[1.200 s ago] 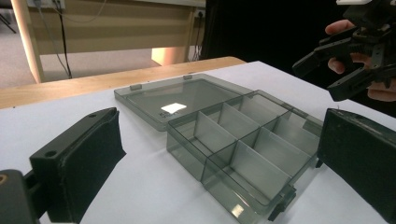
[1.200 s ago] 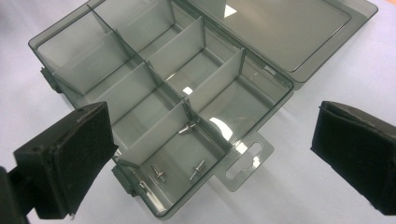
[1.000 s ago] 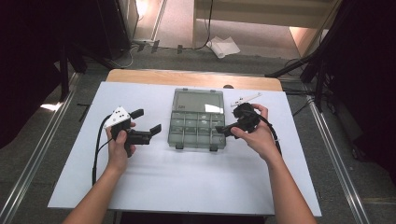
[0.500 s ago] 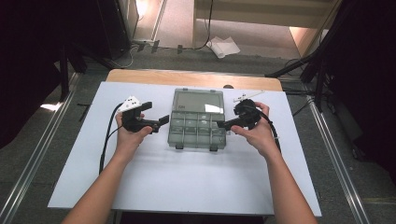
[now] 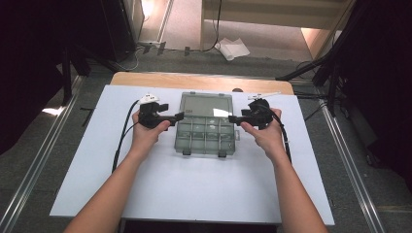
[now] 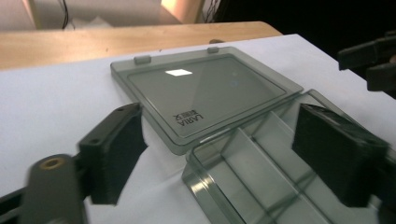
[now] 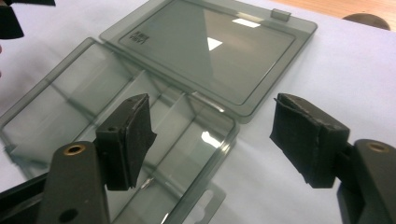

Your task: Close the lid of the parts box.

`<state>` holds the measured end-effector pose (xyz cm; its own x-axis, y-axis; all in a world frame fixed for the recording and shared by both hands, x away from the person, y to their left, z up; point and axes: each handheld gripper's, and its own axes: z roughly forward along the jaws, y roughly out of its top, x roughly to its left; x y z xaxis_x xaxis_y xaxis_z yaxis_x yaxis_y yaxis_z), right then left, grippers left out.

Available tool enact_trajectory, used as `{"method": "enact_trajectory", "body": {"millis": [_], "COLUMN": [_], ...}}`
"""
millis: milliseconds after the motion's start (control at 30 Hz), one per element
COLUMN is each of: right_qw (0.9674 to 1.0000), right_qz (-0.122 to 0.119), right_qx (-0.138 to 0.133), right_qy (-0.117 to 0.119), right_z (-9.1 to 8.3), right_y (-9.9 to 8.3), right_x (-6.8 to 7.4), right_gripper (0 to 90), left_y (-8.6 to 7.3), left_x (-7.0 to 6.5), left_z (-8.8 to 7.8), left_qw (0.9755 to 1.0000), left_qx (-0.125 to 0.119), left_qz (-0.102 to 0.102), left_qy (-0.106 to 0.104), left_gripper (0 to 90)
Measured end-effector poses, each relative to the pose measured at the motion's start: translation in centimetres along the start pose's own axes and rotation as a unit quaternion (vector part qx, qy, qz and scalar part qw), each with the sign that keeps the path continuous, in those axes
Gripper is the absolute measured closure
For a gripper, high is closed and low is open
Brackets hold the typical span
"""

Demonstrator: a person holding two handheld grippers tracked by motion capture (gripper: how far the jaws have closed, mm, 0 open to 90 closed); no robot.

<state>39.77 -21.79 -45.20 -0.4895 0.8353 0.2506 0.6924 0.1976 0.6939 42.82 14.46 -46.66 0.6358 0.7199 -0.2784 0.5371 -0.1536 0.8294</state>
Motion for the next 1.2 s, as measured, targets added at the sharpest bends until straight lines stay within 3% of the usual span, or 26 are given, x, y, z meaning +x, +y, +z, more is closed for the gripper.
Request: {"method": "enact_trajectory", "body": {"millis": [167,267,367,500,600,667,800,900,1000,1200], "right_qw": [0.9999,0.9995,0.9988,0.9984,0.9983,0.9982,0.9975,0.9973,0.9961,0.9950], "right_qz": [0.013,0.031,0.049,0.056,0.057,0.059,0.071,0.071,0.086,0.096], "right_qx": [0.004,-0.004,-0.004,0.004,0.004,0.001,0.007,0.014,0.017,0.026], "right_qy": [-0.008,0.006,0.006,0.002,0.005,0.004,-0.002,-0.013,-0.008,0.008], "right_z": [1.0,1.4,1.8,2.7,3.1,3.3,3.7,4.0,4.4,5.4], "right_y": [0.0,0.2,0.5,0.8,1.0,1.1,1.3,1.2,1.0,0.9], "right_x": [-0.7,-1.4,-1.8,-1.9,-1.8,-1.8,-2.1,-2.4,-2.8,-3.5], "right_gripper": [32.0,34.7,39.4,44.3,49.5,51.5,52.7,56.5,60.4,61.3], "left_y": [0.6,0.9,1.2,1.5,1.4,1.2,1.0,0.9,0.9,1.2], "left_x": [0.4,0.6,1.2,2.0,2.2,2.5,2.7,3.1,3.1,2.8], "left_z": [1.4,2.2,3.0,3.7,4.1,4.4,4.9,5.1,5.4,5.9], "left_qw": [0.9999,0.9996,0.9987,0.9967,0.9956,0.9948,0.9942,0.9930,0.9920,0.9911], "left_qx": [0.012,0.023,0.037,0.048,0.059,0.062,0.075,0.078,0.082,0.089], "left_qz": [-0.011,-0.014,-0.035,-0.062,-0.065,-0.072,-0.064,-0.081,-0.089,-0.095], "left_qy": [0.004,0.008,0.008,0.018,0.035,0.037,0.043,0.037,0.035,0.028], "left_gripper": [25.2,27.4,29.1,39.5,45.1,46.1,46.0,50.9,55.3,55.4]}}
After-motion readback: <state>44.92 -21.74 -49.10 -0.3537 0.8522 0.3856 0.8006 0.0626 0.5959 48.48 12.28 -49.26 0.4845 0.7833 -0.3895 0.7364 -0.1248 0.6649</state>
